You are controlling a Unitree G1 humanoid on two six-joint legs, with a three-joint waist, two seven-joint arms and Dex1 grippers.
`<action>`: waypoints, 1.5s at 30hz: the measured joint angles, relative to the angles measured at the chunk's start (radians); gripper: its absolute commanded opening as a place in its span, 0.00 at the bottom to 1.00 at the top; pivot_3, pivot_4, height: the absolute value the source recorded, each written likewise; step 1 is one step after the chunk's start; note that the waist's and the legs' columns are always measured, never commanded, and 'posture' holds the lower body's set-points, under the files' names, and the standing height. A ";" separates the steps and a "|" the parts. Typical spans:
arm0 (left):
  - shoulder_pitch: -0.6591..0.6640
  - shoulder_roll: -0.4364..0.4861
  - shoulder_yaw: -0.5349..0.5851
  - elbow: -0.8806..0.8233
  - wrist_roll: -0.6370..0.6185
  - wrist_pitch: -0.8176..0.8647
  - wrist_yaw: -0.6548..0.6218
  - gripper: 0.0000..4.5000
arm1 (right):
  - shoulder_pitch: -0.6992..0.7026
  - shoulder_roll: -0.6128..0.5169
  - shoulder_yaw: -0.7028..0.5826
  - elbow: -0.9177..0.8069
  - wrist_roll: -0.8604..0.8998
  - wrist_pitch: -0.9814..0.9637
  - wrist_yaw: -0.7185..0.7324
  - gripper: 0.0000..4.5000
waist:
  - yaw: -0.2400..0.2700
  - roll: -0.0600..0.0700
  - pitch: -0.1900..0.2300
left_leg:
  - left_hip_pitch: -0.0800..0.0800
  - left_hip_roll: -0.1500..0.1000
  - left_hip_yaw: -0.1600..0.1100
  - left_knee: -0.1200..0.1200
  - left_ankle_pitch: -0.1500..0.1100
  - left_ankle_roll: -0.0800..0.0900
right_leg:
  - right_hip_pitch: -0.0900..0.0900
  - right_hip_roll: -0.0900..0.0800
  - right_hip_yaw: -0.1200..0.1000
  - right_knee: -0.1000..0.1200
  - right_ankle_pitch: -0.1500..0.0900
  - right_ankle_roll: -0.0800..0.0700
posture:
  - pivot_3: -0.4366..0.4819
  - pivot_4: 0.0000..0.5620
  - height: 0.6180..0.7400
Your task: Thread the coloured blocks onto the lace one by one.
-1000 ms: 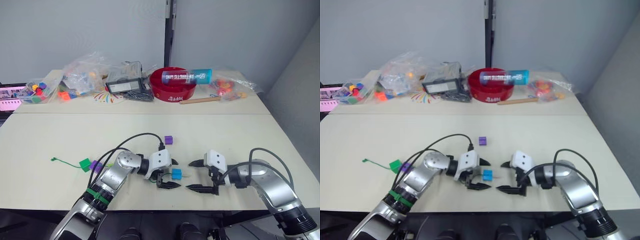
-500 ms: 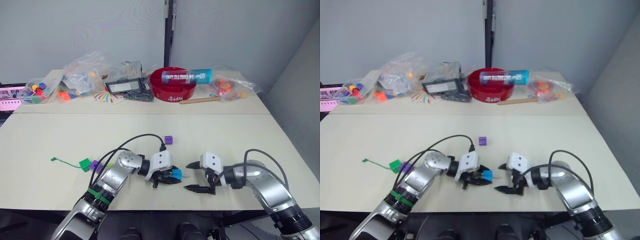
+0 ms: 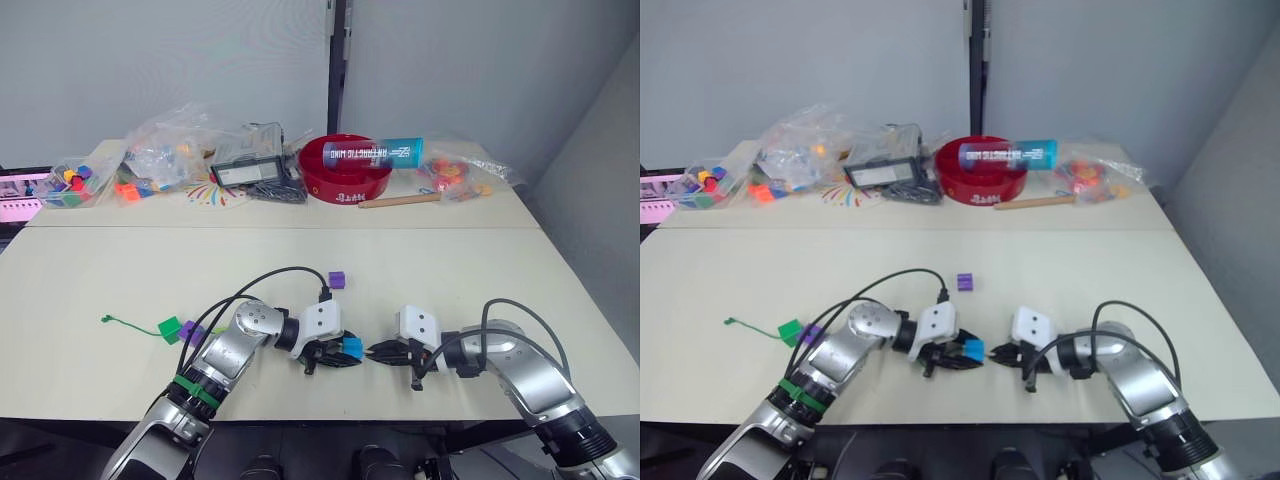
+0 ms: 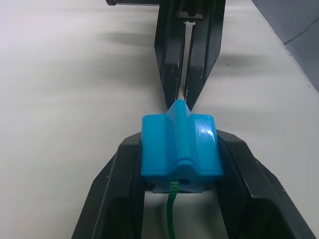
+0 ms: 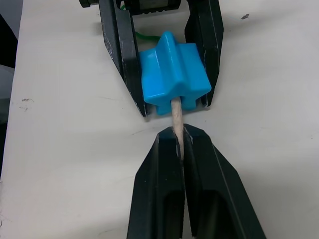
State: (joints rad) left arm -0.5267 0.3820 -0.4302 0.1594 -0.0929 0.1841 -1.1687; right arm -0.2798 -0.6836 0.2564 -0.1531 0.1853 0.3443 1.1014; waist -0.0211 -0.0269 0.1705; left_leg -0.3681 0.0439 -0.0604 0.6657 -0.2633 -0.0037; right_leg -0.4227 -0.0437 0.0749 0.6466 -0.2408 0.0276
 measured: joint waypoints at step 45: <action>0.199 0.599 0.372 0.101 -0.180 -0.103 -0.299 0.97 | -0.082 -0.002 0.028 0.074 -0.023 -0.024 0.051 0.00 | -0.046 -0.001 0.001 | 0.009 0.004 0.007 -0.005 0.000 0.000 | -0.001 0.004 0.006 0.006 -0.003 -0.002 | 0.48 0.27 0.92</action>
State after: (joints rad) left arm -0.3281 0.9807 -0.0580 0.2604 -0.2730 0.0806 -1.4677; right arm -0.3621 -0.6852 0.2841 -0.0791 0.1620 0.3199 1.1522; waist -0.0669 -0.0279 0.1711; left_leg -0.3595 0.0478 -0.0538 0.6603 -0.2636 -0.0034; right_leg -0.4233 -0.0393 0.0811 0.6521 -0.2434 0.0253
